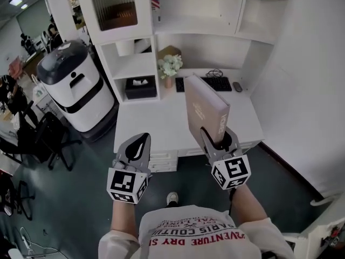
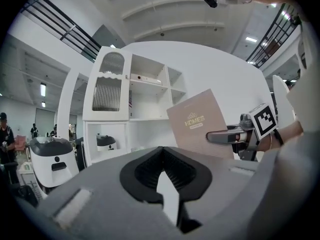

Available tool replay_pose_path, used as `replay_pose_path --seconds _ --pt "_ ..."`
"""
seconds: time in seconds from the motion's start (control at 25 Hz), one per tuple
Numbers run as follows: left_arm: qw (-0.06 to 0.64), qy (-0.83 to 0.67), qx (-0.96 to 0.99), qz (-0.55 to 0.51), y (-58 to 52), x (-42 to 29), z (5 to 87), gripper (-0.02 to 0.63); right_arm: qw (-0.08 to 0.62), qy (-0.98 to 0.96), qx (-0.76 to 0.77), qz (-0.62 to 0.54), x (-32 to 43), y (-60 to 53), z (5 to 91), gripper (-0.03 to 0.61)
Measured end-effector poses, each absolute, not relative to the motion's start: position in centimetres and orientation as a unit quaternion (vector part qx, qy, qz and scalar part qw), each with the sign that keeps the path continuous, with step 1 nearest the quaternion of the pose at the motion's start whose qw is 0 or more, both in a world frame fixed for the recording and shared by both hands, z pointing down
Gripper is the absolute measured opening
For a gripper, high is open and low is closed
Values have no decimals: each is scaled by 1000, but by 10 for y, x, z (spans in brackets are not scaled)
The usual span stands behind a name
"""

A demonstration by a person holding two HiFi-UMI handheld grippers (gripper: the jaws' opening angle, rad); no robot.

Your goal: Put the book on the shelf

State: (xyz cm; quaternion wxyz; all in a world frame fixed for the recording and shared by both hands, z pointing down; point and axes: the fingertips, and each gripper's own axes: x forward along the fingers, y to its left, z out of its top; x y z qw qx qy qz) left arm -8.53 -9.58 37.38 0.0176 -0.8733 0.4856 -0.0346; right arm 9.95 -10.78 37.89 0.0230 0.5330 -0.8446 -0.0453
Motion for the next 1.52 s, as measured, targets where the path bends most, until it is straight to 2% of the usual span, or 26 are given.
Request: replay_pose_path --seconds 0.44,1.16,1.52 --pt "51 447 -893 -11 -215 -113 345 6 15 -833 547 -87 62 -230 341 170" --pt "95 426 -899 18 -284 -98 290 6 -33 -802 559 -208 64 -335 177 170" --pt "111 423 -899 27 -314 -83 273 6 -14 -783 566 -258 59 -419 130 170"
